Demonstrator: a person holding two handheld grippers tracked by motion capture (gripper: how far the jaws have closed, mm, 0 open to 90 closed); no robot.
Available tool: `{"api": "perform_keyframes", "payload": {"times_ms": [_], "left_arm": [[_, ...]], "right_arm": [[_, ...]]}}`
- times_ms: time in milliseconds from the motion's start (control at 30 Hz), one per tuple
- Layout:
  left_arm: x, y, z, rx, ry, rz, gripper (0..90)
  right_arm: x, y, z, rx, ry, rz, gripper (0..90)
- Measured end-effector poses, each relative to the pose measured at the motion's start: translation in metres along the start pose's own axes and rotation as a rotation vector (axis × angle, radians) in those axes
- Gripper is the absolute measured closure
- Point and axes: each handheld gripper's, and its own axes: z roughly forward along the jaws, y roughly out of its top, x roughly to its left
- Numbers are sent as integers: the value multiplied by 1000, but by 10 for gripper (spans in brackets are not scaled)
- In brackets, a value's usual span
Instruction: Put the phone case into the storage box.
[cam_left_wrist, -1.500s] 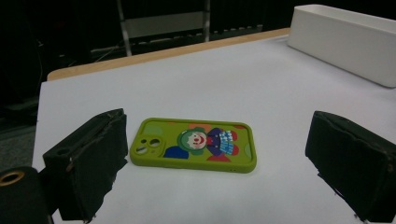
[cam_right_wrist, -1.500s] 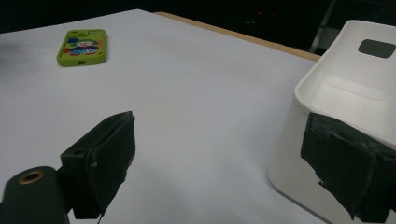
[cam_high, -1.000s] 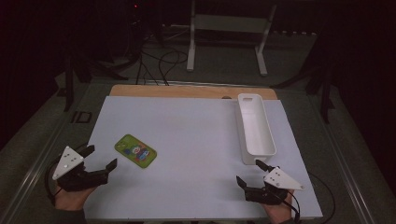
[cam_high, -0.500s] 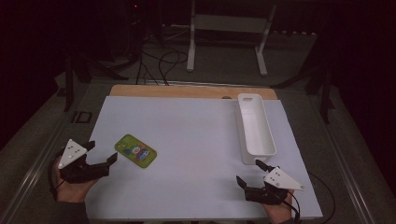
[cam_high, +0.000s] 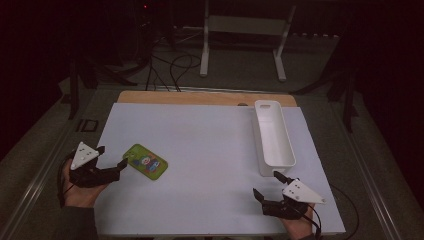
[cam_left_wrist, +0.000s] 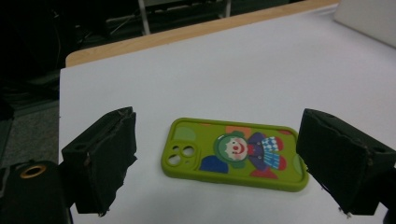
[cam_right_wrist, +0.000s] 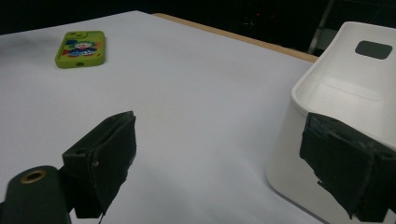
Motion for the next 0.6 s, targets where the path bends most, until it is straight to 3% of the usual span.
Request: {"api": "perform_keyframes", "payload": {"times_ms": [600], "left_arm": [[17, 4, 22, 75, 8, 2, 155]], "right_arm": [[0, 0, 1, 5, 4, 0, 108]]}}
